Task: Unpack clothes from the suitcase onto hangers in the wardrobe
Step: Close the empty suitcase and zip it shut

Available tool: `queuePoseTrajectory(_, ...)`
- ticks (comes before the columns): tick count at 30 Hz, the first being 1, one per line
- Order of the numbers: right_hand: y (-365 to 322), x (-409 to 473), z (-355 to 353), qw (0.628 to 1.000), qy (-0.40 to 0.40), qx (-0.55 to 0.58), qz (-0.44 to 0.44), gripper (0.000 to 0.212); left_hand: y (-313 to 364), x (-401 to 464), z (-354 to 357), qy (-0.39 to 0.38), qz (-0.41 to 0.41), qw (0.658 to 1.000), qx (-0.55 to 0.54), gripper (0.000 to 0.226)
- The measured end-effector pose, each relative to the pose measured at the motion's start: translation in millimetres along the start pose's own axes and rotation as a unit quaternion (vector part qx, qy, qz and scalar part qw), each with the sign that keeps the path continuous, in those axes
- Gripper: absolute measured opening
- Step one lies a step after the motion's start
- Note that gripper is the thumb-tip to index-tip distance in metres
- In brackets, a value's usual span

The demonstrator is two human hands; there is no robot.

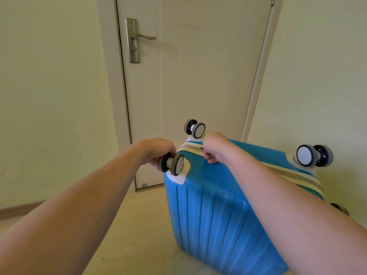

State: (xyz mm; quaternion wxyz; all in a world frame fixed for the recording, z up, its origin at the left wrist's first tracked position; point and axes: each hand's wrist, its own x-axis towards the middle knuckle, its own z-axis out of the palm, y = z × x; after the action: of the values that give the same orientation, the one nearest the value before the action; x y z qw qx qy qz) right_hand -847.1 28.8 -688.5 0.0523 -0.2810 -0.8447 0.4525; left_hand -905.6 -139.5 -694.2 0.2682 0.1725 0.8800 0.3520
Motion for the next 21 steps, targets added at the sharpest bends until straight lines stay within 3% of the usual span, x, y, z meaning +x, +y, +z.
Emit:
queuePoseTrajectory(3, -16, -3, 22, 1.000, -0.015, -0.019, -0.006, 0.021, -27, 0, -5, -0.019, 0.027, 0.995, -0.097, 0.034)
queuePoseTrajectory(8, -33, -2, 47, 0.998, -0.023, -0.058, -0.003, 0.039, -73, 15, -9, 0.008, 0.051, 0.965, -0.259, 0.036)
queuePoseTrajectory(12, -38, 2, 57, 0.991, -0.016, -0.134, -0.001, 0.037, -92, 38, 15, 0.022, 0.050, 0.978, -0.203, 0.024)
queuePoseTrajectory(15, -40, 5, 65, 0.983, -0.002, -0.184, -0.018, 0.023, -97, 57, 43, 0.001, 0.052, 0.969, -0.241, 0.019)
queuePoseTrajectory(21, -55, 11, 76, 0.940, 0.012, -0.342, -0.016, 0.018, -100, 89, 68, -0.012, 0.120, 0.932, -0.341, 0.033)
